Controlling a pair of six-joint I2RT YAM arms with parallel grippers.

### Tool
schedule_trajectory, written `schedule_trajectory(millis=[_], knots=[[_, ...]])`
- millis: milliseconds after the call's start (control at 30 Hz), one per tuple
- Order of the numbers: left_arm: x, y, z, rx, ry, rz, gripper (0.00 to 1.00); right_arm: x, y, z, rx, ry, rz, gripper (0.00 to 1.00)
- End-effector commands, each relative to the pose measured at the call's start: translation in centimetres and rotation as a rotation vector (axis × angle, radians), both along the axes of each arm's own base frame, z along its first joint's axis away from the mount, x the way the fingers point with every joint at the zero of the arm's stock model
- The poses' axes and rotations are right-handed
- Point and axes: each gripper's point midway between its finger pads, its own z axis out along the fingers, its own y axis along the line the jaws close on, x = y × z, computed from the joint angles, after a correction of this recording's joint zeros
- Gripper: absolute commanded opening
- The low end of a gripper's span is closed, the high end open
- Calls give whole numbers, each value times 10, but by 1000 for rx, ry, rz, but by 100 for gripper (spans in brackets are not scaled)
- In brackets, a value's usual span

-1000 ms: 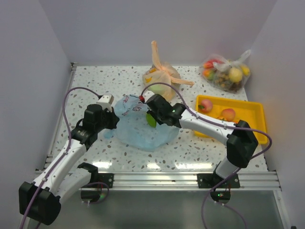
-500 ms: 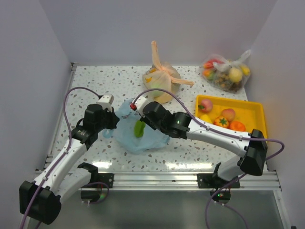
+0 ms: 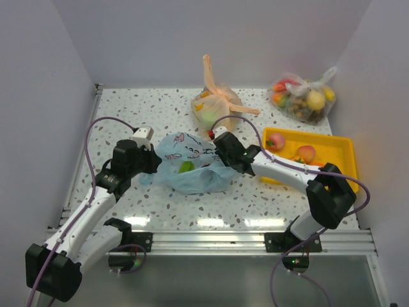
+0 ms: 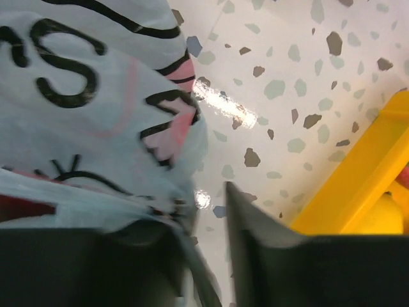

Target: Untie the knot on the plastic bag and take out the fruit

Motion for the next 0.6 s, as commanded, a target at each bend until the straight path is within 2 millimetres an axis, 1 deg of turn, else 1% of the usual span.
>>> schedule_trajectory(millis=[0,33,67,100,133,167,200,233,267,300,367,400,467,500,567], knots=[[5,4,7,5,-46,13,0,10,-2,5,36,2,-60,43],[5,3,8,4,-49,9,0,9,4,13,60,4,-44,50],[5,4,9,3,-54,10,0,8,9,32,103,-14,-31,58],[5,3,9,3,-54,9,0,4,16,44,130,-26,-11,64],[6,3,10,2,-57,9,0,1,22,57,153,-43,5,76],[6,3,10,2,-57,11,0,-4,24,77,181,-70,21,79],[6,3,9,2,-54,8,0,-9,38,99,218,-102,58,82],[5,2,8,0,-51,4,0,-13,43,113,233,-122,83,84],[5,2,8,1,-49,5,0,-17,49,134,251,-152,103,85],[6,1,9,-2,-51,1,0,-27,58,148,264,-177,141,86],[6,1,7,-1,-45,0,0,-37,69,171,285,-199,188,86],[6,1,7,-1,-45,0,0,-46,77,175,306,-192,216,86],[6,1,7,-2,-46,1,0,-56,92,180,342,-178,258,86],[6,1,8,-2,-48,-2,0,-64,102,173,348,-151,292,84],[6,2,8,-1,-50,3,0,-73,113,153,346,-105,307,83]])
